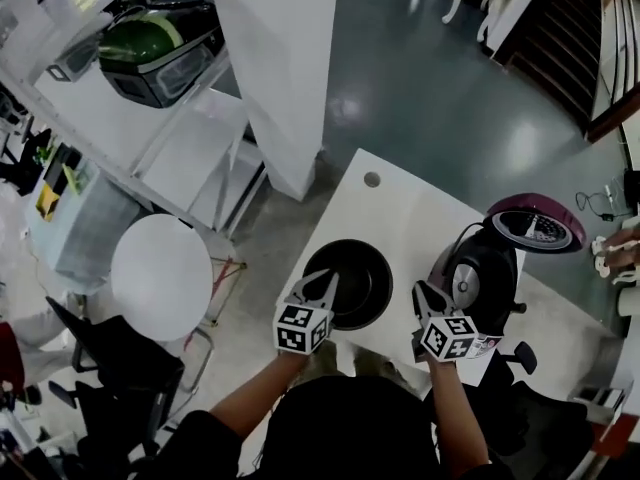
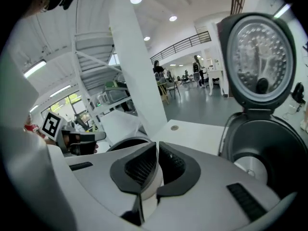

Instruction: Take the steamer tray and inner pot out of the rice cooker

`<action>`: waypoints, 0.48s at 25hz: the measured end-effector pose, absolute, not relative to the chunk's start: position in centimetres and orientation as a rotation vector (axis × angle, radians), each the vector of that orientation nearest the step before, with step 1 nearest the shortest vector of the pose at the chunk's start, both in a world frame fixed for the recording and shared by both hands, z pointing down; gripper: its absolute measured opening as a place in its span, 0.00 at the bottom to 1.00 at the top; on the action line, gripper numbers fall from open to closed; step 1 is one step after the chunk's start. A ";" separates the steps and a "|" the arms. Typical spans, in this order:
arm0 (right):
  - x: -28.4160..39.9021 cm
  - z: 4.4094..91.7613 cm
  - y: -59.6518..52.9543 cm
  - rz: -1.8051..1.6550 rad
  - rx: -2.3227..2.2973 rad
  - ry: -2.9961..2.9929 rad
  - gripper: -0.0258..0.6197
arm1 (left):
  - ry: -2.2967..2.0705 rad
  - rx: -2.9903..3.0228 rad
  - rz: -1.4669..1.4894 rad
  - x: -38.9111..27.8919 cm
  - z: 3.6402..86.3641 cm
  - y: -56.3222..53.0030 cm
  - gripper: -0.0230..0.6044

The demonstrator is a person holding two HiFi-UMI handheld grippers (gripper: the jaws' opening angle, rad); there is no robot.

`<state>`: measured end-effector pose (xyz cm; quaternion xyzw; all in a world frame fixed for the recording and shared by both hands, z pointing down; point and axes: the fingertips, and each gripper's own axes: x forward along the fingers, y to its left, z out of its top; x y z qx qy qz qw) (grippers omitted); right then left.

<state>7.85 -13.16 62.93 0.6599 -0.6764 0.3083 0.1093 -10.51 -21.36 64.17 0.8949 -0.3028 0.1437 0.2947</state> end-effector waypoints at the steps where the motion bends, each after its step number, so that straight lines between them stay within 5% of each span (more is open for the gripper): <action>1: 8.5 61.8 -11.6 0.896 1.992 -1.972 0.06 | -0.750 2.398 0.370 -9.2 63.5 -20.1 0.06; 12: 17.3 55.8 5.2 0.788 2.356 -1.744 0.04 | -0.385 2.603 0.304 1.9 56.9 -8.2 0.05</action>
